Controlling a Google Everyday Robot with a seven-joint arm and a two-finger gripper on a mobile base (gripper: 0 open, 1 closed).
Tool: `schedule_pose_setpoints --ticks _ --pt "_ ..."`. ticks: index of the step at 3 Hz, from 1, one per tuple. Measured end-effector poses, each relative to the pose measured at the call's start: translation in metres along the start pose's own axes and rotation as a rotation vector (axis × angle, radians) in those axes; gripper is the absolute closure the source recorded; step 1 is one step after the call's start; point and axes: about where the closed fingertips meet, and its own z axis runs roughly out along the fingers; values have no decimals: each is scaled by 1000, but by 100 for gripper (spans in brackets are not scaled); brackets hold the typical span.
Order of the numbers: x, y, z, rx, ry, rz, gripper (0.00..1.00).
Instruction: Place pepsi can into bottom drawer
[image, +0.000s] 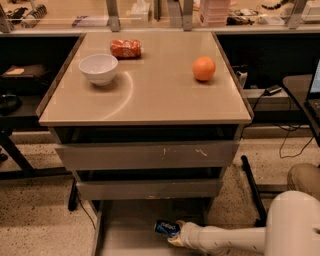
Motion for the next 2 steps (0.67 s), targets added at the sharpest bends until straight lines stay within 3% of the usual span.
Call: schedule_pose_setpoints --ticks 2 --pt "44 21 55 -1 75 40 100"
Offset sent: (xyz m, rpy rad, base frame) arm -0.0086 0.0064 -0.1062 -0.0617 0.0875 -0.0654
